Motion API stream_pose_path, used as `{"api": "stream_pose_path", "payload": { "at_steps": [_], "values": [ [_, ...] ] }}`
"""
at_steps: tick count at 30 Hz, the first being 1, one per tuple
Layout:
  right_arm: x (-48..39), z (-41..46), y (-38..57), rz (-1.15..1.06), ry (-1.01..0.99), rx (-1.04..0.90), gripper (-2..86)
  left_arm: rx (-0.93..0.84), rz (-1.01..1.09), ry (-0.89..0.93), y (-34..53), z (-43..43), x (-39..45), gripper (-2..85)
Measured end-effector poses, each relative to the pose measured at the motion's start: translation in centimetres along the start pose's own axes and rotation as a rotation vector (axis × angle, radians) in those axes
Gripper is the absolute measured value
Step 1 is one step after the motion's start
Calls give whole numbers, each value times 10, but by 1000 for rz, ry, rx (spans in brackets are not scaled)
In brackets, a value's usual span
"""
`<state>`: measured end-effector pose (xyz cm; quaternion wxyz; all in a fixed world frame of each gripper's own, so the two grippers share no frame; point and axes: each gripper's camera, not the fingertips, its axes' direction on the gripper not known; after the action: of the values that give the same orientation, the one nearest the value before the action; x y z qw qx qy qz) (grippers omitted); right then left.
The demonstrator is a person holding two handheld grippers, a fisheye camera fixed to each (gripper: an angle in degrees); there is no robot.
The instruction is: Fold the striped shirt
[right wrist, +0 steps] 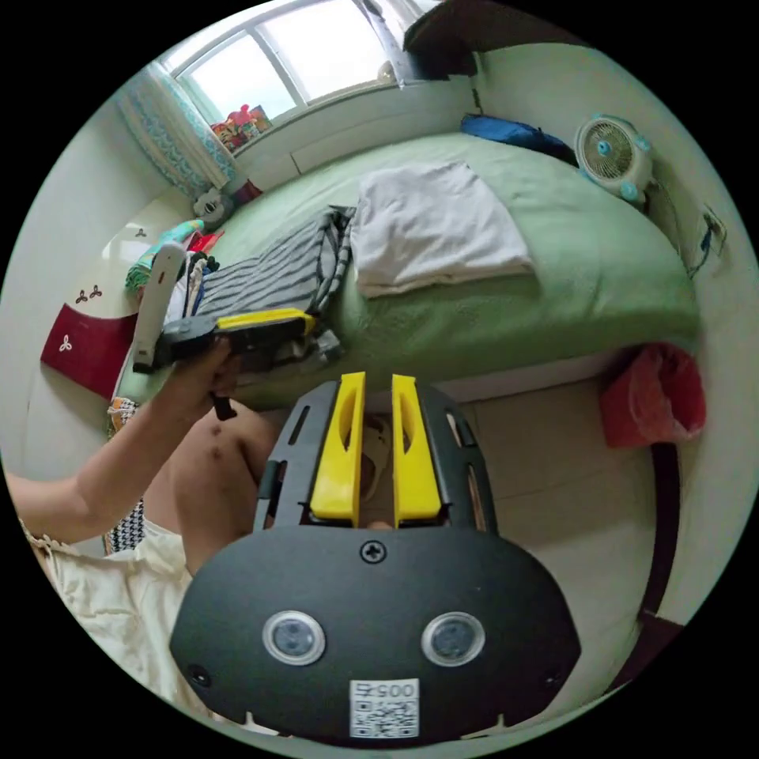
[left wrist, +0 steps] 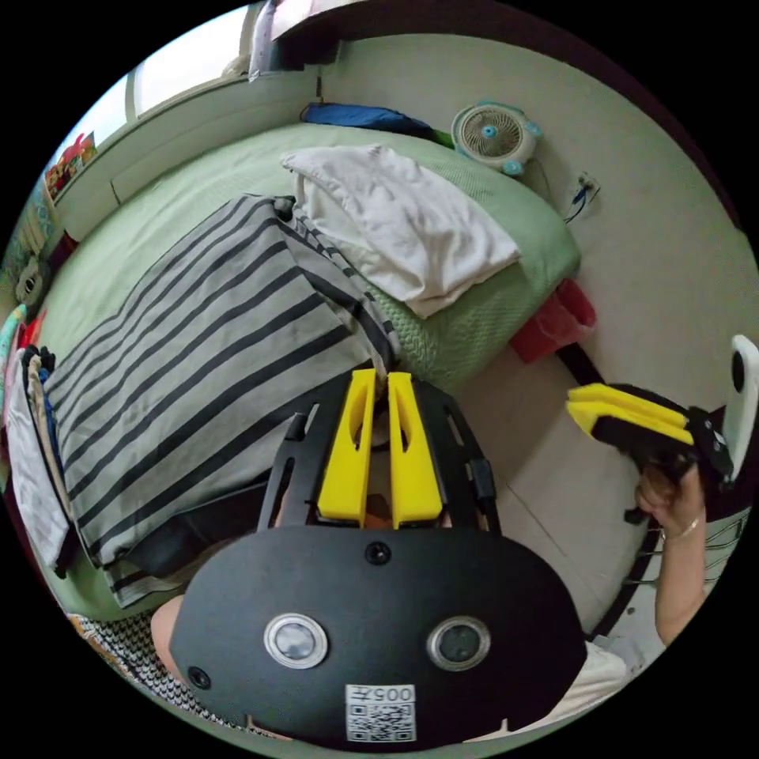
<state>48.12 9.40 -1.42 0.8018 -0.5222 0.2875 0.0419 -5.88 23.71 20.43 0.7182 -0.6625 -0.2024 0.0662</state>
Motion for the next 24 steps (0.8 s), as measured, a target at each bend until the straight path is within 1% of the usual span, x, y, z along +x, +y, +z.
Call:
{"api": "stream_pose_path", "payload": {
  "at_steps": [3,6,8,13,17,19,24],
  "values": [
    [-9,-9,-52,-55,-50,28,67,45,-6,24,7,-23,-13,44],
    [-14,-6,-115,-65,-176,14,99,63,-21,61,14,-36,-28,44],
    [-17,10,-167,-68,-290,-54,129,80,-29,78,18,-42,-37,43],
    [-12,66,-246,40,-383,-237,146,120,-54,101,34,-61,-62,42],
    [-10,109,-281,132,-421,-297,148,135,-69,132,42,-73,-81,42],
    [-12,123,-292,168,-478,-296,147,137,-75,143,47,-80,-93,41],
    [-17,144,-318,250,-624,-184,138,137,-77,164,56,-91,-112,41]
  ]
}}
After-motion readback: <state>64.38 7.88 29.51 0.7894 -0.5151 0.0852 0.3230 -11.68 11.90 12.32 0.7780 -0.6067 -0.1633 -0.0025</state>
